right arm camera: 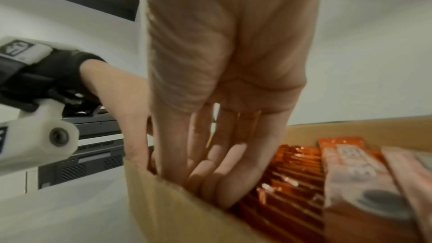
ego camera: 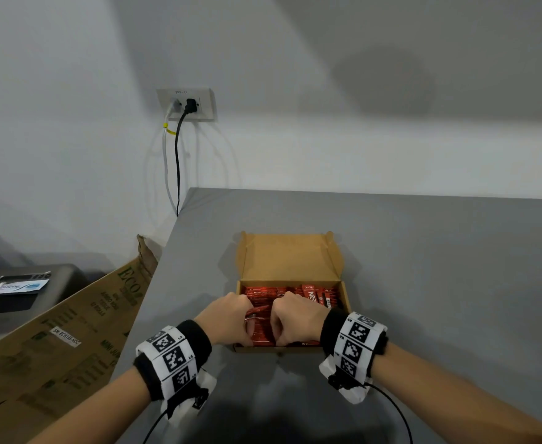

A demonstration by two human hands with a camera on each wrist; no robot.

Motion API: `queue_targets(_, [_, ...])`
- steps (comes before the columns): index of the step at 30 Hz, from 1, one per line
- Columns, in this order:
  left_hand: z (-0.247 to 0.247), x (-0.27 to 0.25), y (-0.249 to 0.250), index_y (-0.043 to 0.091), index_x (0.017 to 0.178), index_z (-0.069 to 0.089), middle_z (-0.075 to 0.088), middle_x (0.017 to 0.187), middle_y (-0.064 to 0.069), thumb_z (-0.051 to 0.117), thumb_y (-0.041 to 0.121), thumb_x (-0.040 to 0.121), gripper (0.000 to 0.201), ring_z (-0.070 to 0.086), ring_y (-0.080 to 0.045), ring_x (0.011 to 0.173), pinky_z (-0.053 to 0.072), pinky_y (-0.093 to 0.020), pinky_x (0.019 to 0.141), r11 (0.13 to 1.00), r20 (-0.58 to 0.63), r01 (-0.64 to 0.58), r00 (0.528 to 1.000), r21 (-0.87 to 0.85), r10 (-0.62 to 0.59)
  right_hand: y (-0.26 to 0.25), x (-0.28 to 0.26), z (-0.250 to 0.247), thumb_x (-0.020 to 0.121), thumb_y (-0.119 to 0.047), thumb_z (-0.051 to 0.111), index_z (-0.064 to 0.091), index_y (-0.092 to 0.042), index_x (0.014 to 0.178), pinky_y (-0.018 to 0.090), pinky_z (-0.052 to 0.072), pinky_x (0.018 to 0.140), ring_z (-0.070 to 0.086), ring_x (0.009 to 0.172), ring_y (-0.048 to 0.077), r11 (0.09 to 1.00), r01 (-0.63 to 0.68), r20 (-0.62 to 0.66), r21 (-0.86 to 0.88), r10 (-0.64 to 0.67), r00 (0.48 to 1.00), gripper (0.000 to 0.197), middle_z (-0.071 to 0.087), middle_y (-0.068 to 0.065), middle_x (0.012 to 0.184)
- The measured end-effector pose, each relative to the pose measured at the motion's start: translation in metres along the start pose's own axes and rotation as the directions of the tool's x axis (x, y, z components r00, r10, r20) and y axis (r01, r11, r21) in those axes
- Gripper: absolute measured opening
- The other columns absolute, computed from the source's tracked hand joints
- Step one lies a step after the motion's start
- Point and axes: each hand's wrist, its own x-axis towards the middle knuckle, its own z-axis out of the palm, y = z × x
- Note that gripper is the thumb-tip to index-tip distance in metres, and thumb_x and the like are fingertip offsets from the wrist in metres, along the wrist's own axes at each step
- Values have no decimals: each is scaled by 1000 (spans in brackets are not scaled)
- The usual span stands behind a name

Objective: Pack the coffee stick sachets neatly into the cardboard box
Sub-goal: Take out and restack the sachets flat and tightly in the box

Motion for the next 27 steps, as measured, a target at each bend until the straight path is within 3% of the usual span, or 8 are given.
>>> queue_targets(5, [9,3,-6,8,87,61,57,80,0,61,23,76,18,55,-19,72,51,-34,67,999,-14,2,1000,54,-1,-5,-1,3,76,-13,68,67,-6,81,34,48,71,61,84,29,986,36,-21,-161,-40,999,8,67,12,93])
queue_targets(7, [14,4,-8,8,87,62,63,83,-4,62,22,74,19,59,-22,76,53,-36,68,1000,-21,5,1000,20,-5,-7,0,4,77,-14,67,65,-6,82,35,47,70,61,85,31,977,41,-27,-207,-48,998,9,66,13,94])
queue_targets(10, [14,5,-10,9,91,62,66,91,-6,64,24,73,23,62,-23,82,54,-37,72,1000,-24,6,1000,12,-5,-6,0,3,77,-16,68,65,-9,82,36,49,73,61,87,30,974,41,-16,-223,-46,999,10,66,11,95])
queue_targets(13, [14,8,-12,12,87,63,66,87,-2,68,33,73,26,62,-19,80,52,-29,69,1000,-6,0,1000,-6,0,-6,0,3,77,-18,67,65,-10,83,35,46,71,61,87,30,970,37,-16,-239,-42,999,11,66,10,96])
queue_targets(16, [15,11,-10,16,88,62,64,85,3,68,45,73,33,62,-18,80,51,-29,71,997,-27,7,1000,74,-5,-6,0,2,78,-21,67,63,-11,83,36,47,71,61,87,31,964,35,-13,-264,-40,999,11,65,11,95])
queue_targets(21, [18,8,-5,16,97,60,68,98,-2,62,44,79,34,63,-24,93,43,-30,79,989,-122,26,992,143,-9,-8,1,2,78,-20,65,62,-12,81,37,48,71,61,86,30,959,39,-18,-280,-46,999,10,66,11,94])
queue_targets(27, [21,7,-6,18,96,61,68,97,0,60,47,80,33,63,-23,92,43,-31,81,992,-129,24,992,124,-8,-7,1,5,81,-17,60,57,-18,75,36,45,70,62,86,30,945,57,-45,-321,-75,996,8,66,9,94])
